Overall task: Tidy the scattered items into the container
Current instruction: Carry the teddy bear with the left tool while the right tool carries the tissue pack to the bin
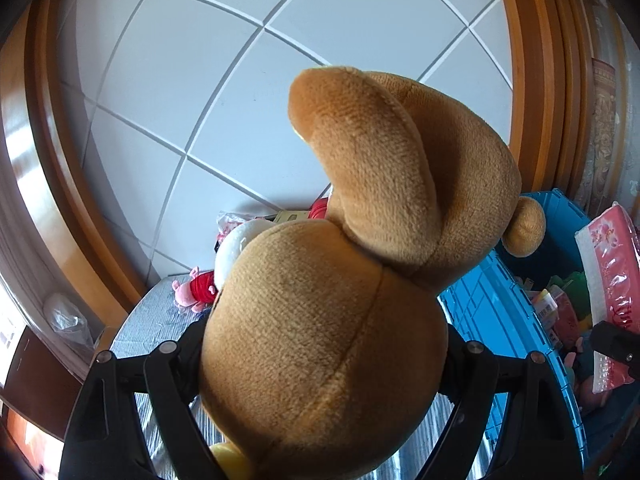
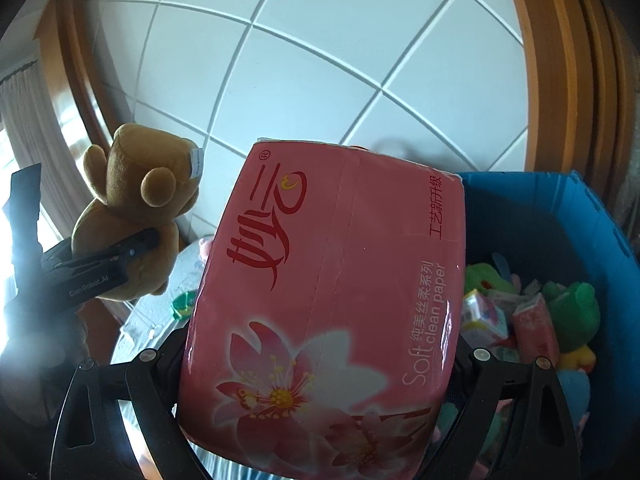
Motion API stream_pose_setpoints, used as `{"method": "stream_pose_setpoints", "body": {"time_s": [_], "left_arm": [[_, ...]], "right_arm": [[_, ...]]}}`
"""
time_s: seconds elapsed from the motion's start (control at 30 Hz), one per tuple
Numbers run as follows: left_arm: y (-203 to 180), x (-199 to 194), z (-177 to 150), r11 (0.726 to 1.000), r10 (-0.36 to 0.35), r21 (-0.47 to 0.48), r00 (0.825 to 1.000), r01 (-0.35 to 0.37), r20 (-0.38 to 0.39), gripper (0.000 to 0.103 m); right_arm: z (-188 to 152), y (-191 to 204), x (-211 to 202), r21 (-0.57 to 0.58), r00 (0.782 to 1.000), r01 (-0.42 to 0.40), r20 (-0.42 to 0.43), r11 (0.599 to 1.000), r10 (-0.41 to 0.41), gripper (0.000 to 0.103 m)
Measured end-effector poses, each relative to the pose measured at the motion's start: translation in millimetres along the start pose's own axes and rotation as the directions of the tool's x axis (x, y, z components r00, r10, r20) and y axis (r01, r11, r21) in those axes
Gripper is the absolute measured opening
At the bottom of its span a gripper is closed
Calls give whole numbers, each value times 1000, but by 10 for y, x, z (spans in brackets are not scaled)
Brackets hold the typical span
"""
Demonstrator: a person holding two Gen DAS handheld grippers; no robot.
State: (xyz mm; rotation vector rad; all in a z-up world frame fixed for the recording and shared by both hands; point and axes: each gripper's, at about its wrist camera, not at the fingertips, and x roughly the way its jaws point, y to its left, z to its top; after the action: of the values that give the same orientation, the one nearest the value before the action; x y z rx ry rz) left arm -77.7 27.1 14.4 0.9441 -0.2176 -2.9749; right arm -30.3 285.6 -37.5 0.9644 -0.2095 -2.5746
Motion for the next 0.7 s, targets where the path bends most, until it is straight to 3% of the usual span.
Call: {"method": "stream_pose_setpoints", "body": {"time_s": [0.43, 0.7], "left_arm": [[-663, 56, 223, 987, -112, 121, 994, 110, 8, 85], [-1244, 125, 472, 963, -214, 164, 977, 212, -9, 85]], "right_arm": [[-16, -691, -286, 102, 992, 119, 30, 988, -122, 95], [-140, -1054, -416, 166, 981, 189, 17, 968, -195, 95]]}}
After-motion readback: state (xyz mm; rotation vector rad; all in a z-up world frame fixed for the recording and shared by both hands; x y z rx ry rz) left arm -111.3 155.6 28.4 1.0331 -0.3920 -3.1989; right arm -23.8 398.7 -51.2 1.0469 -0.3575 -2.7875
